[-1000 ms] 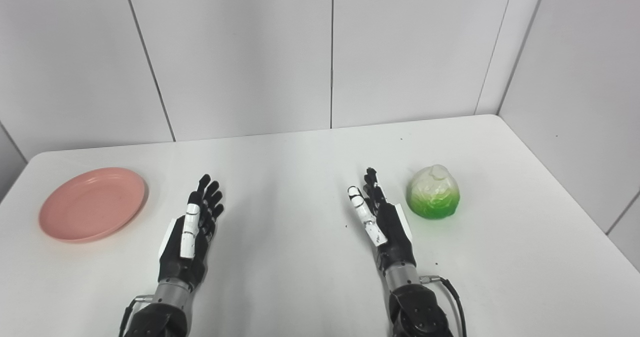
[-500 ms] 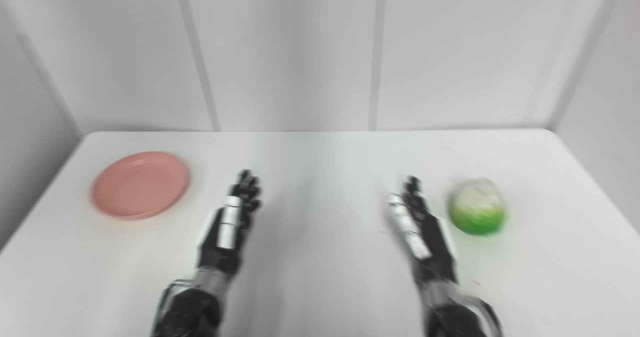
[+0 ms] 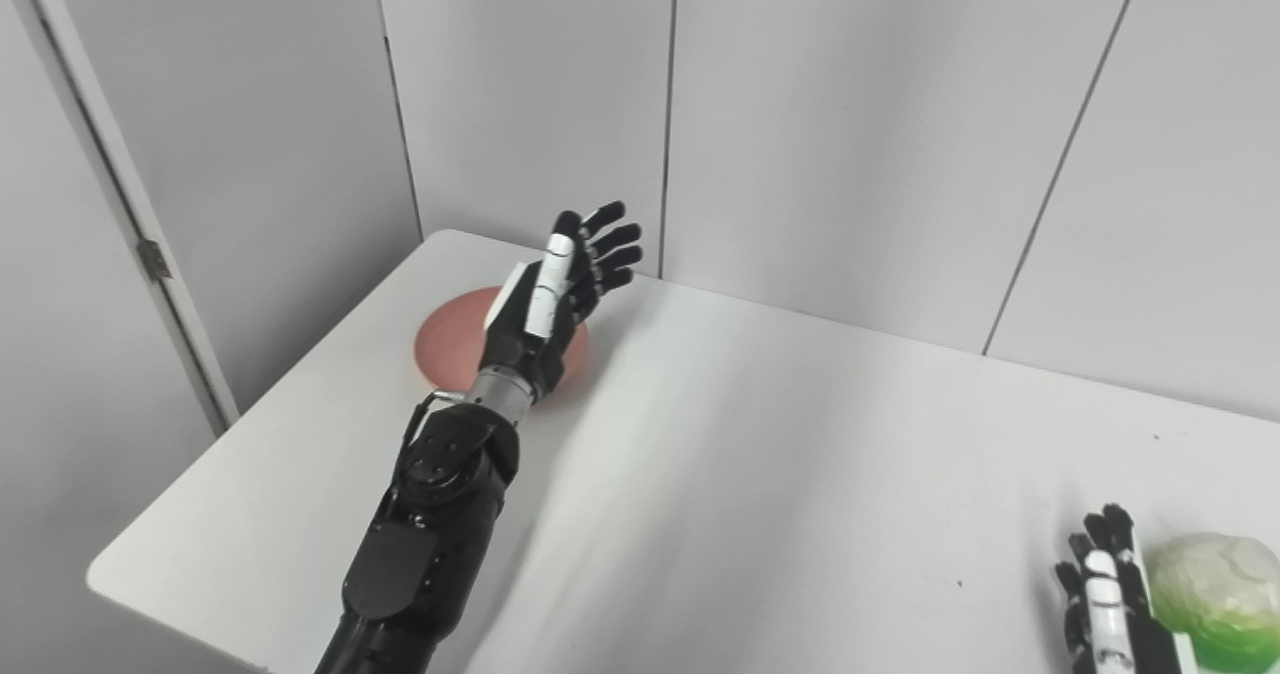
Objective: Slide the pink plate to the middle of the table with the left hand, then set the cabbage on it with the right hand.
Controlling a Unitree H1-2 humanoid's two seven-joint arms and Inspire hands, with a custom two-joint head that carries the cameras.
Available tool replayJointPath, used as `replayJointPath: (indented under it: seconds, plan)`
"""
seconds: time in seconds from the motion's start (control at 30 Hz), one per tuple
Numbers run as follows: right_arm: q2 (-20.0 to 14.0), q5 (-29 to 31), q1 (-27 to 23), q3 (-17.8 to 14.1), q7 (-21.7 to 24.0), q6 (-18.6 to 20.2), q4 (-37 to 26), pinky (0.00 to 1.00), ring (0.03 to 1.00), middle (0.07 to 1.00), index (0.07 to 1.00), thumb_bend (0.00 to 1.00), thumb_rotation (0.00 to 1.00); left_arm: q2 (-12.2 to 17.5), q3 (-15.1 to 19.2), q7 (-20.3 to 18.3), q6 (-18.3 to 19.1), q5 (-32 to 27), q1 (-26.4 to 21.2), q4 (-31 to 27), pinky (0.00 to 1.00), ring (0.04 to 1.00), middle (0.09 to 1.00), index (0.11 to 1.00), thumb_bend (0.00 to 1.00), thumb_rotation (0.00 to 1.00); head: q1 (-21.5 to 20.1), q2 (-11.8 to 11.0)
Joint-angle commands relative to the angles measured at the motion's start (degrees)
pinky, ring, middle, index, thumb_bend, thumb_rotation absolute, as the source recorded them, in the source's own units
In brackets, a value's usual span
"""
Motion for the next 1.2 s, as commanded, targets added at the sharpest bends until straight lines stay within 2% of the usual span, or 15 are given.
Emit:
replayJointPath:
  seconds: [0.0,0.17,0.27,0.4,0.5,0.57,0.7,0.83,1.1,1.17]
  plan:
    - [-0.7,0.2,-1.0,-0.2,0.6,-1.3,-2.0,1.0,1.0,1.0,1.0,0.53,0.7,2.0,1.3,0.9,-2.0,-0.6,-4.5,-0.7,0.77,0.786,0.779,0.769,0.85,1.0,0.0,0.0]
    - [-0.7,0.2,-0.9,-0.4,0.0,-0.3,-2.6,1.0,1.0,1.0,1.0,0.6,0.7,5.1,4.4,3.5,-4.5,0.1,-7.2,3.8,0.7,0.74,0.736,0.724,0.83,1.0,-0.1,-0.1]
    - [-0.6,0.5,-0.8,-0.3,0.0,-0.1,-3.0,1.0,1.0,1.0,1.0,0.6,0.69,6.8,5.5,4.6,-6.4,0.8,-8.5,7.3,0.69,0.732,0.726,0.711,0.83,1.0,-0.4,-0.5]
    - [-0.7,1.6,-0.8,-0.1,1.1,-0.5,-2.7,1.0,1.0,1.0,1.0,0.62,0.7,11.3,6.5,4.7,-8.7,1.1,-10.2,14.3,0.68,0.717,0.708,0.685,0.83,1.0,-0.7,-0.3]
    - [-0.5,2.5,-0.8,-0.2,1.1,0.2,-3.1,1.0,1.0,1.0,1.0,0.66,0.68,13.3,7.2,4.8,-11.0,0.9,-10.8,18.3,0.69,0.72,0.713,0.695,0.82,1.0,-0.8,-0.2]
    - [-0.4,2.1,-0.7,-0.2,0.8,-0.4,-3.3,1.0,1.0,1.0,1.0,0.61,0.69,14.6,7.8,5.3,-12.7,1.1,-11.2,21.8,0.68,0.72,0.715,0.698,0.81,1.0,-0.8,-0.2]
    - [-0.1,1.8,-0.6,-0.1,0.4,-0.3,-4.0,1.0,1.0,1.0,1.0,0.57,0.71,15.5,8.3,6.7,-14.5,1.2,-11.5,26.2,0.7,0.726,0.72,0.71,0.81,1.0,-0.9,0.2]
    - [0.3,4.6,-0.5,-0.4,1.3,0.2,-4.2,1.0,1.0,1.0,1.0,0.58,0.63,15.2,9.4,8.1,-16.2,-0.4,-13.1,31.6,0.72,0.729,0.726,0.72,0.79,1.0,-1.1,0.2]
    - [-0.1,1.9,-0.3,0.4,0.6,-0.9,-4.9,1.0,1.0,1.0,1.0,0.58,0.67,16.7,9.0,7.4,-21.3,-0.8,-15.4,42.8,0.75,0.752,0.746,0.738,0.79,1.0,-0.9,0.2]
    - [0.2,4.5,-0.4,0.0,1.7,-0.2,-5.0,1.0,1.0,1.0,1.0,0.57,0.64,16.9,9.0,7.2,-22.3,-1.2,-15.8,44.7,0.75,0.759,0.753,0.745,0.77,1.0,-1.1,0.3]
